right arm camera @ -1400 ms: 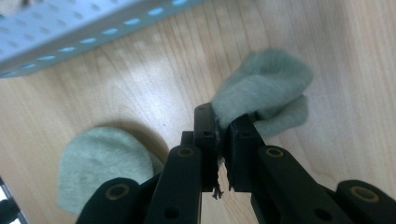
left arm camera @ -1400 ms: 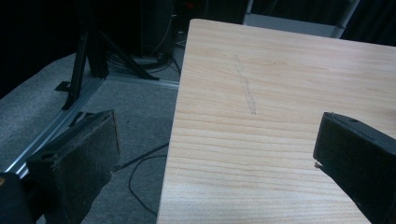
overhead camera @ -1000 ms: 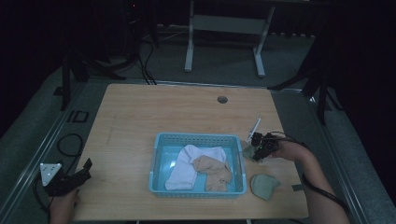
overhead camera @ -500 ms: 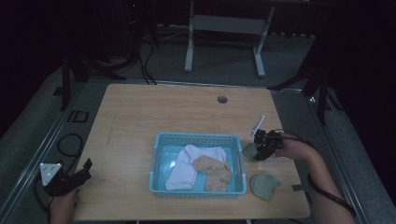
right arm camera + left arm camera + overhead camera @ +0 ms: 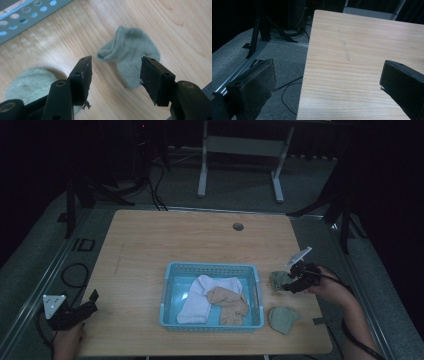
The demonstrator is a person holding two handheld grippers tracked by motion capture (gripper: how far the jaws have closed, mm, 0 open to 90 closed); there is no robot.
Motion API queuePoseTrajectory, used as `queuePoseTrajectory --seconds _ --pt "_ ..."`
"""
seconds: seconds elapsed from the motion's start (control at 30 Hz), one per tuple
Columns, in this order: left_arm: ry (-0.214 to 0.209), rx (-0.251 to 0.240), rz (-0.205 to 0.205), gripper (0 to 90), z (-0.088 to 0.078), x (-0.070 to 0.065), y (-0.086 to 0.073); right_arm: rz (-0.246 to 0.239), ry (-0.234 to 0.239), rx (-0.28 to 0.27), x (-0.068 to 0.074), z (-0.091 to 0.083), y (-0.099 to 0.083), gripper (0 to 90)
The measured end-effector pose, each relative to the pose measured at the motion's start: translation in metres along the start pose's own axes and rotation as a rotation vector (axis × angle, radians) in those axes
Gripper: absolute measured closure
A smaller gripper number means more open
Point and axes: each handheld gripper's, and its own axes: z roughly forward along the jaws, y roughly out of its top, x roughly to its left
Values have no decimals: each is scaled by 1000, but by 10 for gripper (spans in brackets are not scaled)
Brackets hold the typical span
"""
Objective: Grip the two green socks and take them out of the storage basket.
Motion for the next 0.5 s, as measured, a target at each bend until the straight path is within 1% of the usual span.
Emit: queuePoseTrajectory --seconds 0.07,0.17,0.23,0.3,0.33,0.37,0.43,0.47,0.5 --pt "0 1 0 7 0 0 0 21 -11 -31 1 0 -9 424" --pt "1 0 0 7 0 0 0 43 -27 -56 2 1 -20 420" --pt "1 2 0 7 0 0 0 77 -22 -77 2 2 -28 393" --pt "0 -2 0 7 0 0 0 97 -28 -94 3 2 -35 365" --pt "1 -2 0 7 0 0 0 118 -35 -117 4 2 -40 342" --pt "0 -1 0 7 0 0 0 133 -39 -129 5 3 -43 332" --pt "0 -1 0 7 0 0 0 168 -63 -155 6 3 -51 285" --pt "0 -1 1 7 0 0 0 202 -73 -167 6 3 -56 274" --pt "0 -3 0 7 0 0 0 220 -80 -178 6 4 -59 254"
